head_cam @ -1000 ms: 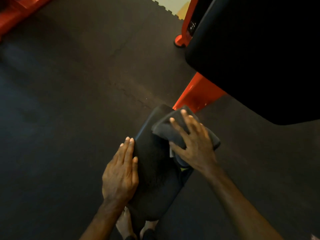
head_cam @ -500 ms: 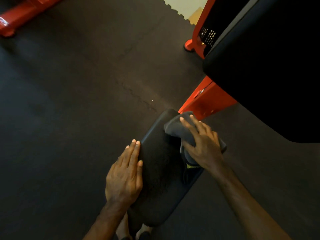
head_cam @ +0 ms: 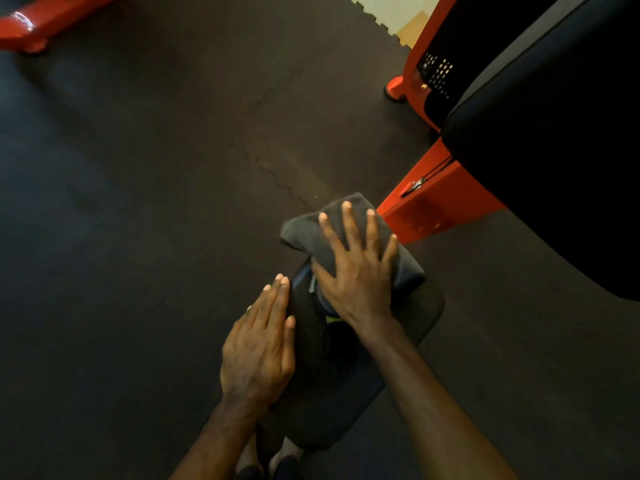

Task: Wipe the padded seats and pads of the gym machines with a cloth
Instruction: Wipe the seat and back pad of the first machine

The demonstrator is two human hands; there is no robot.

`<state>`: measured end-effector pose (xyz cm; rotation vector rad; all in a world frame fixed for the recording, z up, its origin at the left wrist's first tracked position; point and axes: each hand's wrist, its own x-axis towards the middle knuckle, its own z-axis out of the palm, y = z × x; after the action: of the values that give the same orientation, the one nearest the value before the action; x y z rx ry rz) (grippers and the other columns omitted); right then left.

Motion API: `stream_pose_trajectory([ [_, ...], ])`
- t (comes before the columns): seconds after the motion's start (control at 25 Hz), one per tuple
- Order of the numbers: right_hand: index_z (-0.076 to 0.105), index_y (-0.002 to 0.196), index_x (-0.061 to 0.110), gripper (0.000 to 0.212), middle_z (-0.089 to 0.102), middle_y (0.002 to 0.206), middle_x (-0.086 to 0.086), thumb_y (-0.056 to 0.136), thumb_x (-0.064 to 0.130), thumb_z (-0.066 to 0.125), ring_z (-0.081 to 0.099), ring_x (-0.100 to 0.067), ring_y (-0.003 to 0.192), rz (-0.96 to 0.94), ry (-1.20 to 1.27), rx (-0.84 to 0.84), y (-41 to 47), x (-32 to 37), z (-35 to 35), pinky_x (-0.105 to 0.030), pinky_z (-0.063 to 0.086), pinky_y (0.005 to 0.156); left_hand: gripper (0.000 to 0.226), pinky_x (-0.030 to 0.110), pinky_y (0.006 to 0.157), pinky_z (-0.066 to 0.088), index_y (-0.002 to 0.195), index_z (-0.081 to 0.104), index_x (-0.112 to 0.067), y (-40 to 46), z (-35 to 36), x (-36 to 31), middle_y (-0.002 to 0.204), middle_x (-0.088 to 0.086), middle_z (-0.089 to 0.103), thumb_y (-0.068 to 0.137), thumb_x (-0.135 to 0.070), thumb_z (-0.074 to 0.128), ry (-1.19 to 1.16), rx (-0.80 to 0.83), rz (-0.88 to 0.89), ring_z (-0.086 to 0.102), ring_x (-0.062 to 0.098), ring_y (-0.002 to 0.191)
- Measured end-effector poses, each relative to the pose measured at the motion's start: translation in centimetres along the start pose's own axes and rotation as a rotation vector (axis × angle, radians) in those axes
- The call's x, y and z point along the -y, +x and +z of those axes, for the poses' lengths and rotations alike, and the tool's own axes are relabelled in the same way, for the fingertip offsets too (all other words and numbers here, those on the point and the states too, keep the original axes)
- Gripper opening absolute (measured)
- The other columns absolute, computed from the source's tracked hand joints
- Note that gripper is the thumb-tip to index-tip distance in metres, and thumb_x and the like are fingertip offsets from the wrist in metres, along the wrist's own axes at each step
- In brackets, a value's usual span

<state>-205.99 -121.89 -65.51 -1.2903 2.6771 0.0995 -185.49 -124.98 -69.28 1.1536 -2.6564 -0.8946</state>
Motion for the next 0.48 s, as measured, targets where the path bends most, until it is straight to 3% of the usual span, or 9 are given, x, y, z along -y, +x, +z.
stream_pose_trajectory([
  [0.16,0.014,0.166,0.041,0.087,0.0,0.177,0.003,0.091,0.066,0.051,0.008,-0.03,0.162,-0.25,0.003,-0.002,-5.5,-2.0,0.2,-0.066,0.023,0.121,0.055,0.05,0.115,0.048,0.163,0.034,-0.022,-0.6,0.0,0.1,0.165,0.0,0.042,0.11,-0.036,0.036,-0.031,-0.035,-0.044,0.042,0.017,0.151],
  [0.24,0.009,0.163,0.054,0.084,-0.005,0.177,0.002,0.09,0.074,0.047,0.01,-0.034,0.16,-0.157,-0.019,0.002,-5.9,-3.4,-0.4,-0.071,0.025,0.117,0.055,0.049,0.115,0.047,0.163,0.035,-0.022,-0.6,0.0,-0.1,0.164,0.0,0.044,0.109,-0.036,0.035,-0.019,-0.05,-0.041,0.044,0.017,0.15],
  [0.36,0.005,0.16,0.06,0.076,-0.009,0.176,-0.003,0.09,0.081,0.028,-0.005,-0.046,0.159,0.058,0.05,0.092,-0.7,-0.2,-0.7,-0.084,0.009,0.112,0.055,0.048,0.12,0.04,0.162,0.037,-0.02,-0.5,0.5,-0.1,0.164,0.001,0.045,0.109,-0.035,0.035,0.004,-0.076,-0.031,0.041,0.016,0.152],
  [0.48,0.013,0.163,0.051,0.079,-0.002,0.177,0.003,0.091,0.07,0.039,0.0,-0.039,0.161,-0.119,-0.001,0.021,-4.1,1.3,0.1,-0.076,0.017,0.119,0.055,0.051,0.123,0.036,0.162,0.038,-0.02,-1.2,0.4,0.1,0.164,0.0,0.045,0.11,-0.038,0.032,-0.122,-0.144,-0.177,0.038,0.016,0.153],
])
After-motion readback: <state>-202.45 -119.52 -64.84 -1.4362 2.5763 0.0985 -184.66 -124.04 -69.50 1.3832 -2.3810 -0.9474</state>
